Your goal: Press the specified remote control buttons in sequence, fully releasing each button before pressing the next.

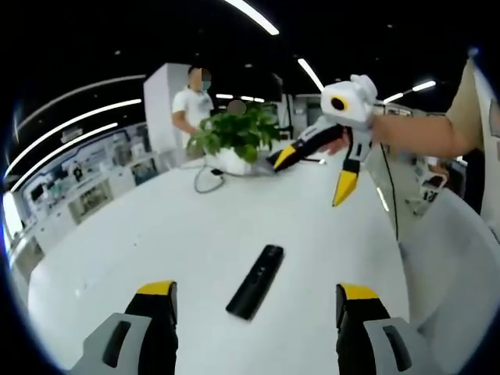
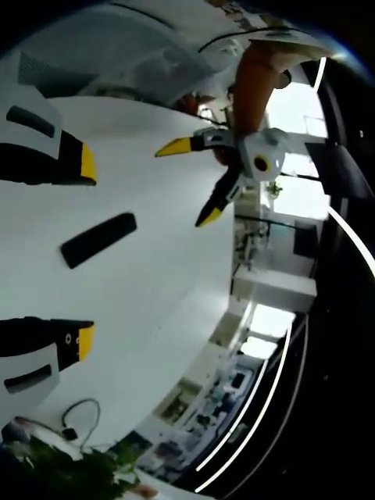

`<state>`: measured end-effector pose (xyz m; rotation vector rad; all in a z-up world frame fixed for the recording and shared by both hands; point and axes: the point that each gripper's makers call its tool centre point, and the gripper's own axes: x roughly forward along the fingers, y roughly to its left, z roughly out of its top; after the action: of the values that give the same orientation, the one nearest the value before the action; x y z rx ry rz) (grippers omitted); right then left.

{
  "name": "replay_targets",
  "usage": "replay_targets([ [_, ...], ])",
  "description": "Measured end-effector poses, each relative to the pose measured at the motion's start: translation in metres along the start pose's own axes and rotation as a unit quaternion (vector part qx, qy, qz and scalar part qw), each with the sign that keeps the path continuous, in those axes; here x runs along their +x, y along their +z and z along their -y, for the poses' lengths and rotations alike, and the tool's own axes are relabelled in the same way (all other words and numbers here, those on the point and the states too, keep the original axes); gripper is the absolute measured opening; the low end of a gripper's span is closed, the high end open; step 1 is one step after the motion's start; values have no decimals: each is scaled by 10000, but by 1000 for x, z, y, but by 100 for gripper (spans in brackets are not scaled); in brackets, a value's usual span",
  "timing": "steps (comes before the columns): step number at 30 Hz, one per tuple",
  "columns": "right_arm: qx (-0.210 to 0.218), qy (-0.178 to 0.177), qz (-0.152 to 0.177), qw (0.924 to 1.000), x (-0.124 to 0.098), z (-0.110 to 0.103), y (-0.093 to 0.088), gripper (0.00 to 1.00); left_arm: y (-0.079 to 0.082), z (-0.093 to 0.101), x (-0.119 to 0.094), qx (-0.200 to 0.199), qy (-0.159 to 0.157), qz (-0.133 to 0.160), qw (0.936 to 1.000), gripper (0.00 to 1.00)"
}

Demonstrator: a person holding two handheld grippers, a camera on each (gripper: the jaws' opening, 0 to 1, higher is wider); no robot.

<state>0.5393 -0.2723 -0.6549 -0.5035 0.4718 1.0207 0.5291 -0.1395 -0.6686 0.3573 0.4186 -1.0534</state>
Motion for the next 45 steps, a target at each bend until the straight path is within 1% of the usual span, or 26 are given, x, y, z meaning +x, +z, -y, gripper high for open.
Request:
replay_targets([
  [7,45,21,-81,10000,8,7,-4,67,-3,-5,9,6,-38,-68,10000,86],
  [10,81,22,-76,9999,12,11,-4,67,0,-10,12,-13,2,-52,10000,86],
  [12,79,35,-89,9999,15,12,-4,66,1,-12,14,-74,-41,-37,10000,86],
  [15,77,61,-88,9999,18,13,-3,67,1,-12,18,-14,-51,-80,10000,86],
  [23,123,65,-60,9999,25,17,-1,66,4,-25,22,-15,-48,-67,10000,85],
  [26,134,83,-96,9998,28,19,-3,66,4,-30,25,-122,-55,-35,9999,85],
  [29,147,101,-133,9998,31,22,-7,66,2,-36,29,-106,-71,-83,9999,85],
  [33,171,108,-170,9997,34,25,-11,65,-2,-34,35,-135,-122,-146,9997,85],
  [36,196,118,-193,9996,37,28,-14,65,-1,-29,40,-164,-173,-161,9996,85],
  [41,173,181,-291,9993,42,24,-18,64,0,-26,46,-162,-245,-184,9994,84],
  [45,166,236,-347,9990,47,23,-22,63,-7,-26,52,-175,-278,-264,9991,84],
])
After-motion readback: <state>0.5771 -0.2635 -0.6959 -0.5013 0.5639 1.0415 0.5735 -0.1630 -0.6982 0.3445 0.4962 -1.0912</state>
